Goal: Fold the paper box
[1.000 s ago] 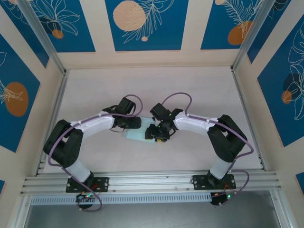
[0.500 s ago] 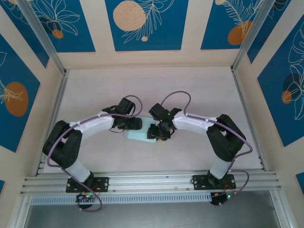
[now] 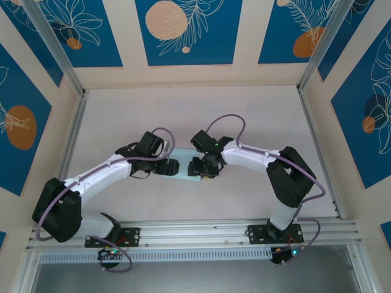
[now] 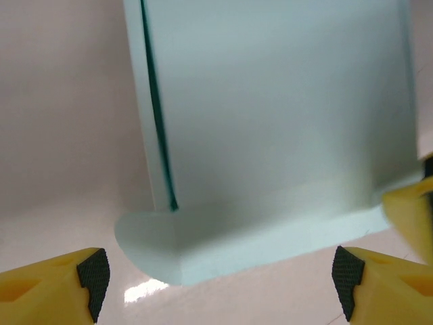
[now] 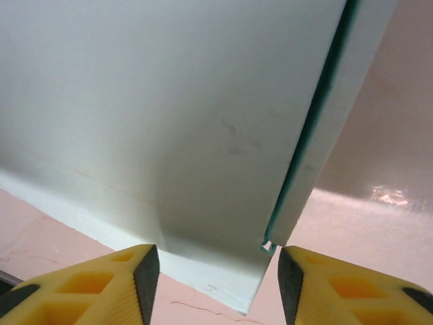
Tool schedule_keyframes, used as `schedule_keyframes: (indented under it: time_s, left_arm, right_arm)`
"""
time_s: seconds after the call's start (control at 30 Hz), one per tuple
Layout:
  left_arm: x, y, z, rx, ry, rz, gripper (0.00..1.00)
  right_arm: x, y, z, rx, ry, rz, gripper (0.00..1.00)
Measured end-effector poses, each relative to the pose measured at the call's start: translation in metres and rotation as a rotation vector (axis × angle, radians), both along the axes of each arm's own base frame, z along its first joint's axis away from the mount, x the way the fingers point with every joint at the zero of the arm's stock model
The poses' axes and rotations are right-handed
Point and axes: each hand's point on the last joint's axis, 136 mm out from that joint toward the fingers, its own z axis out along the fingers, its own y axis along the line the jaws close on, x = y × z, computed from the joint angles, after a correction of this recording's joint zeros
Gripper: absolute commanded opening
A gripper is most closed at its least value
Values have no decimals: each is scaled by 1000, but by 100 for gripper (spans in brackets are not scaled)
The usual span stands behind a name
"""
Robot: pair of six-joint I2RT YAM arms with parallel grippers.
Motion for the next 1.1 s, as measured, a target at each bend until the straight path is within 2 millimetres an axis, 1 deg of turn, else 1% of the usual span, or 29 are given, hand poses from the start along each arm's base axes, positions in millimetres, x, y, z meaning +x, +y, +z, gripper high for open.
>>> schedule_keyframes:
  time_s: [0.07, 0.13, 0.4, 0.63, 0.77, 0.9, 1.03, 1.1]
  left_arm:
    - [-8, 3, -10, 8, 30, -5, 87]
    - [-11, 4, -13, 8, 40, -7, 86]
    - [-6, -1, -10, -12, 18, -10, 85]
    - [-3, 1, -13, 14, 10, -26, 86]
    - [-2, 1, -16, 23, 6, -39, 86]
    - [-1, 0, -16, 26, 1, -51, 82]
    - [1, -3, -14, 15, -16, -66, 83]
    - [2, -5, -12, 9, -22, -73, 85]
  right_arm:
    - [2, 0, 2, -8, -7, 2, 54]
    - [3, 0, 3, -10, -13, 4, 54]
    - [10, -4, 6, -23, -27, 6, 56]
    - [18, -7, -2, -40, -20, 5, 55]
    - [20, -8, -5, -40, -15, 7, 55]
    - [20, -7, -5, -36, -13, 8, 54]
    - [20, -7, -5, -33, -13, 7, 54]
    - [20, -7, -5, -33, -14, 7, 54]
